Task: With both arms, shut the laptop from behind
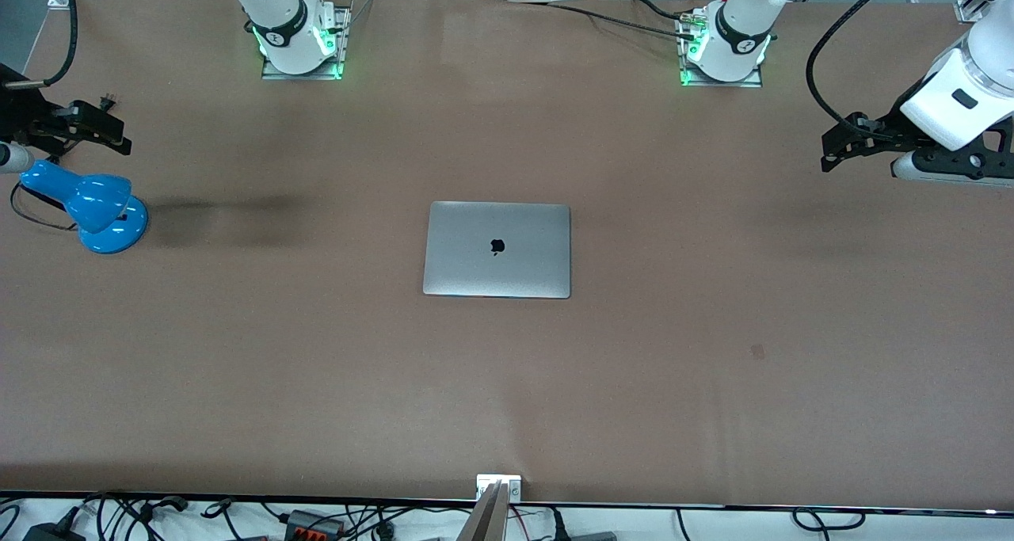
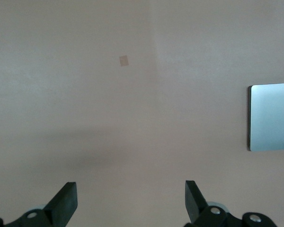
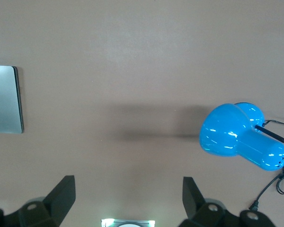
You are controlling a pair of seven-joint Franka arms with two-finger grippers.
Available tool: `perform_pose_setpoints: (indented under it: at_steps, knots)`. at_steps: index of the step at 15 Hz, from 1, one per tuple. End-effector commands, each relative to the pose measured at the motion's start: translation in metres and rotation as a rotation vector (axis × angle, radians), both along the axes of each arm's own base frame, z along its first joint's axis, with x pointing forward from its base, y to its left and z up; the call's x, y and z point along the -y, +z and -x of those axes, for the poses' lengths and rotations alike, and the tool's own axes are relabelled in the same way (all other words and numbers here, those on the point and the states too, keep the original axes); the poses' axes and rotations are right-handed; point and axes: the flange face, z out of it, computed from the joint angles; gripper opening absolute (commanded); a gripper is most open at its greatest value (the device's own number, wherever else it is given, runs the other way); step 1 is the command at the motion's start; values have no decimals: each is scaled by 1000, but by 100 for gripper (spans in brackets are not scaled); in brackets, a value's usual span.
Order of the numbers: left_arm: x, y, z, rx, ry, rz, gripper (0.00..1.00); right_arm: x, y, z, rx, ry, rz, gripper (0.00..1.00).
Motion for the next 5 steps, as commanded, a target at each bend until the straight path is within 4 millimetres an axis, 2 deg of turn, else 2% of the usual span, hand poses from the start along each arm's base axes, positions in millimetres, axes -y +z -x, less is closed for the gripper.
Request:
perform_pose_setpoints:
  at_steps: [1,5]
  knots:
    - [-3,8,3,3,-10,11,100,-3,4,-2,7,-6,13,100]
    - [-3,6,1,0,-8,12,100,-2,4,-2,7,-8,13,100]
